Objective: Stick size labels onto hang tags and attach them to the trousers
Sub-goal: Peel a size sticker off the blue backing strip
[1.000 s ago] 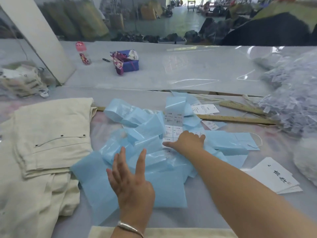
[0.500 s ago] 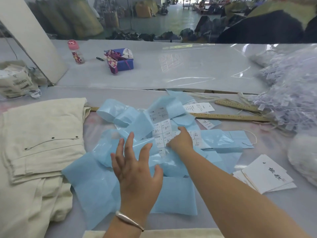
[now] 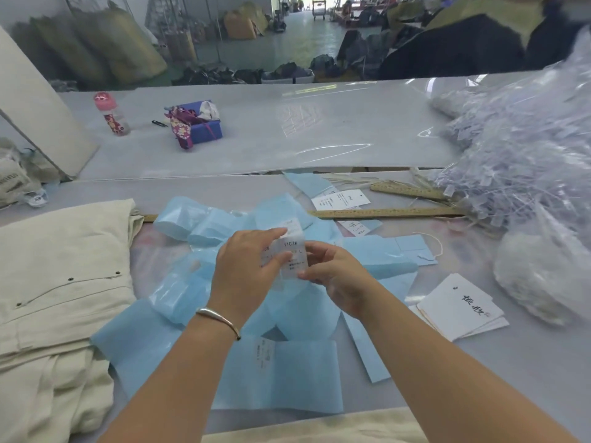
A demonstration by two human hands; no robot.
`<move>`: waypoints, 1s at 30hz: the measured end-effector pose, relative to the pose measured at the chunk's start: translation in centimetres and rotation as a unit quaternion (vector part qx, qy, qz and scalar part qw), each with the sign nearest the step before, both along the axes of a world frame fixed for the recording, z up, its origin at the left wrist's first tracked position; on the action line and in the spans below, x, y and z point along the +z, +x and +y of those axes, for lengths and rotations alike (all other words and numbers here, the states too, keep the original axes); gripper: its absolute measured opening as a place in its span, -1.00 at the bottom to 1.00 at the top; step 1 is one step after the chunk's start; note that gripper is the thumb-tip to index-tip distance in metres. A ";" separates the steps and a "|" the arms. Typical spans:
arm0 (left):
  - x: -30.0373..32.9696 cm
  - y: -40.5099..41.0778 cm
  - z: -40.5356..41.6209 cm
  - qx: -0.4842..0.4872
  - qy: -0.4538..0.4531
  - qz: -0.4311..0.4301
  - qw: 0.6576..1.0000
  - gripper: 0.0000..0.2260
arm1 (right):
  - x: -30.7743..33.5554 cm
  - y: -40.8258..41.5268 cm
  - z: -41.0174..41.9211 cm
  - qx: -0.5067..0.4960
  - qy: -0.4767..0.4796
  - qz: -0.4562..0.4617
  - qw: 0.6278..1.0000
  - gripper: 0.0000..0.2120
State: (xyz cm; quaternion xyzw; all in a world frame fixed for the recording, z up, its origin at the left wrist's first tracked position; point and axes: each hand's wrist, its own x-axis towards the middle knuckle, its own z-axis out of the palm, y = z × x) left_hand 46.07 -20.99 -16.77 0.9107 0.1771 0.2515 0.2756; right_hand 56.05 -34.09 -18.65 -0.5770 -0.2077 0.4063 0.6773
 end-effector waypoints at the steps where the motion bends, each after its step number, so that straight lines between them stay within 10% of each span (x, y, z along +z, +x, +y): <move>1: 0.0 -0.1 -0.2 -0.007 0.015 -0.002 1.000 -0.71 | 0.3 0.0 -0.2 0.004 -0.004 -0.003 1.000 -0.69; 13: 0.0 -0.6 -1.1 -0.021 0.224 -0.134 0.965 -0.93 | 2.5 -0.3 1.4 -0.161 -0.119 0.055 0.978 -0.85; 30: 1.4 -2.5 -2.1 -0.069 0.158 -0.154 0.973 -0.95 | 1.7 0.8 2.8 -0.223 -0.161 0.055 0.960 -0.86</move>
